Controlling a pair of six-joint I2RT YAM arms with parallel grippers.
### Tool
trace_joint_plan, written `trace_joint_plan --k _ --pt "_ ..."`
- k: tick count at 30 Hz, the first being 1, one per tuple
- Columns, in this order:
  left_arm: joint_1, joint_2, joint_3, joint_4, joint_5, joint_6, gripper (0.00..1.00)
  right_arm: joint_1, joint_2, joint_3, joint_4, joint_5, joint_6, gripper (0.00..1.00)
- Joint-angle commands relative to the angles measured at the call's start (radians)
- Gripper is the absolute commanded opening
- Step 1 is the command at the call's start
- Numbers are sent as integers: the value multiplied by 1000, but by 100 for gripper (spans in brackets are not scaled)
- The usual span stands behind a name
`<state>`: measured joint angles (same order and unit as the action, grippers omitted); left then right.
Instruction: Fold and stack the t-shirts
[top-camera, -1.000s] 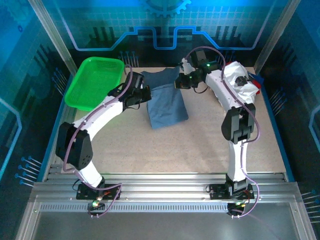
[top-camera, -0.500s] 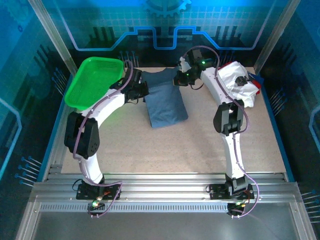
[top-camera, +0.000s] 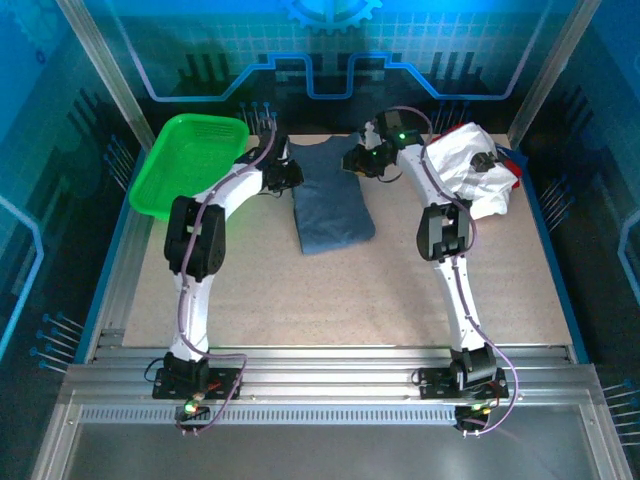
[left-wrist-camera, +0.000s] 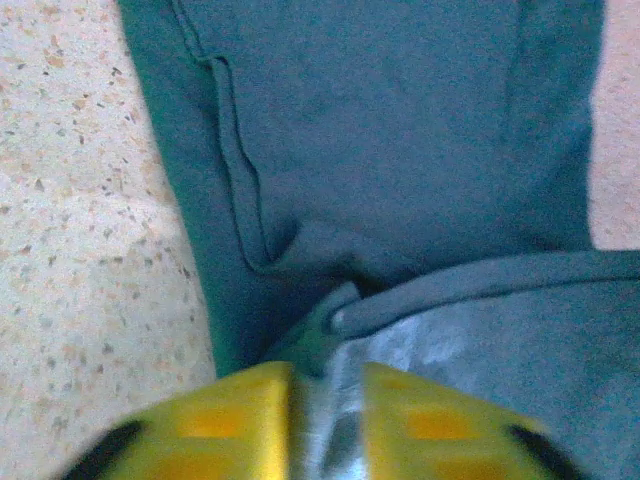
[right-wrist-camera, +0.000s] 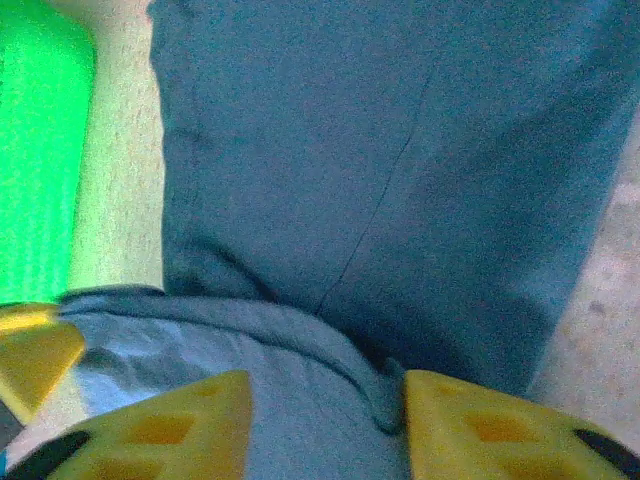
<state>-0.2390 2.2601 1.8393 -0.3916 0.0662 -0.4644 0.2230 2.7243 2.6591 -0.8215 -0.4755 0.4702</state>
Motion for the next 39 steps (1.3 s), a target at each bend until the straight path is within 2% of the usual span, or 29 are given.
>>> trace_joint_plan --k 1,3,5,8,10,13,19,22,25,33,39 --pt "44 70 128 -53 54 -13 57 -34 69 68 159 -85 182 58" --pt "58 80 207 -102 46 -24 64 -42 61 89 161 -107 207 62" --pt "63 34 231 -118 35 -25 68 -45 10 89 72 -78 153 64" --pt "61 -90 159 -116 45 -62 73 -45 -159 -81 -44 12 55 66" --pt "47 -206 25 -83 80 -117 74 -43 -323 -309 -25 81 11 68" --pt "-13 -380 -211 -17 84 -160 79 -42 -531 -598 44 104 -22 70" --pt "-146 -548 -525 -28 113 -275 80 -36 -734 -962 74 44 -60 71" --pt "-175 -581 -671 57 131 -369 79 -39 -774 -1100 147 -4 -45 71" --pt "-188 -588 -745 109 119 -427 77 -34 -781 -1162 180 -23 -47 71" --pt "-199 -527 -787 213 86 -495 75 -24 -734 -1228 201 -37 -52 70" --pt "-199 -447 -755 249 88 -530 72 -8 -691 -1225 210 -34 -37 70"
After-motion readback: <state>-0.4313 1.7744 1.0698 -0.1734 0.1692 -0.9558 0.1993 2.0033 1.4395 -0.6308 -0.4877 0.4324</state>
